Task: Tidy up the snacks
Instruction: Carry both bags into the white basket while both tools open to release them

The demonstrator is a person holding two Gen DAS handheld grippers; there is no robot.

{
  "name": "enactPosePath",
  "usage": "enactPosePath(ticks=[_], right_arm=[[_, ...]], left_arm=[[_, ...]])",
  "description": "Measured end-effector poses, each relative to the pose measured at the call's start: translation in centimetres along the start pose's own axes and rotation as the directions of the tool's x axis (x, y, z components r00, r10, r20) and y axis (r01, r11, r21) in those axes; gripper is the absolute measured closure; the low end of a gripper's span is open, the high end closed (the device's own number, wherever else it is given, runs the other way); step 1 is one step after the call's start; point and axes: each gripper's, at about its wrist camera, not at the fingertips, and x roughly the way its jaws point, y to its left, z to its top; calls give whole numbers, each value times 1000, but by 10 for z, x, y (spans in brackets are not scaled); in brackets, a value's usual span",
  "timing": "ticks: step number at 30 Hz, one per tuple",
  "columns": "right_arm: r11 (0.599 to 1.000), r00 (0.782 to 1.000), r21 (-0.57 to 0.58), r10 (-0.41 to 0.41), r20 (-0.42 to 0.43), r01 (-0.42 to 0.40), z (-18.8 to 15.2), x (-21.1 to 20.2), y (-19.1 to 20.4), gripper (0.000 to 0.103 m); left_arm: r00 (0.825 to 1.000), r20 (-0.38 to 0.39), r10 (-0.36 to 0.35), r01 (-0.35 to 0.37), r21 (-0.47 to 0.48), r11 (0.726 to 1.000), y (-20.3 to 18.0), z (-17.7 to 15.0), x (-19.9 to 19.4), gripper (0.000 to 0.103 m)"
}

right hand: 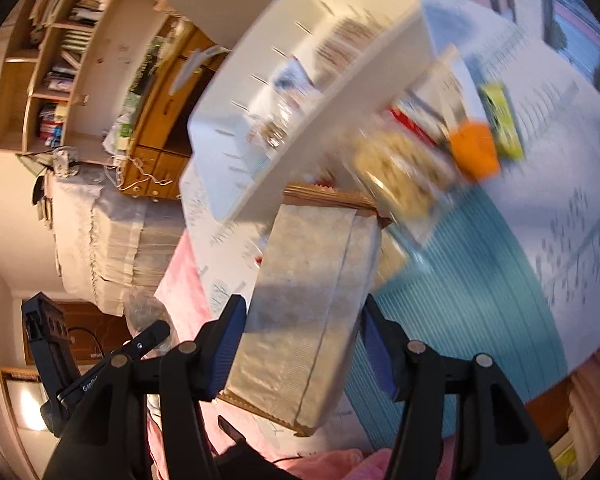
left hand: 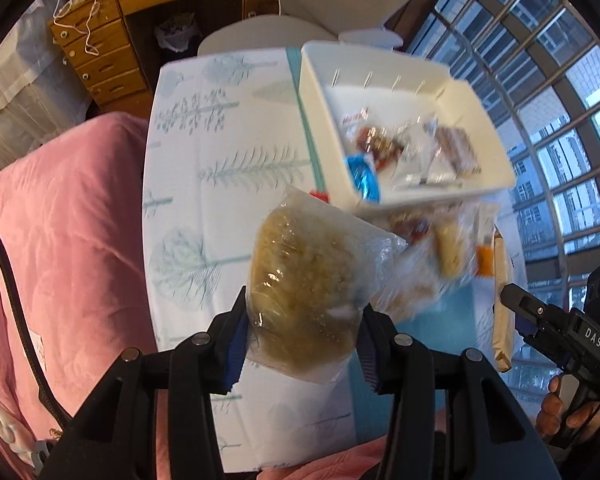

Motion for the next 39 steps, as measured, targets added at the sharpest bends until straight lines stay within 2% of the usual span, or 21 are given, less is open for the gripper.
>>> enactPosePath(ticks=[14, 23, 30, 32, 33, 35, 39], right_arm=[[979, 998, -197, 51, 20, -46, 109, -16, 35, 46], [946, 998, -324, 20, 61, 1, 163, -14, 31, 45], [935, 999, -355, 10, 51, 9, 191, -5, 15, 45], [937, 999, -350, 10, 51, 8, 196, -3, 11, 45], [938, 999, -347, 15, 47, 2, 198, -2, 9, 45], [940, 1000, -340, 5, 30, 5, 200, 2, 7, 41], [952, 1000, -307, 0, 19, 6, 202, 3, -1, 40]], left_arm=[[994, 105, 5, 6, -108, 994, -54, 73, -13, 58], [990, 137, -13, 33, -144, 989, -90, 101, 10, 58], [991, 130, -14, 39, -194, 980, -105, 112, 34, 57], [992, 127, -16, 42, -203, 978, -108, 113, 38, 48], [993, 117, -19, 42, -204, 978, -109, 114, 41, 35], [995, 101, -9, 29, -203, 979, -111, 114, 44, 32], [996, 87, -15, 33, -206, 978, -112, 113, 45, 31]])
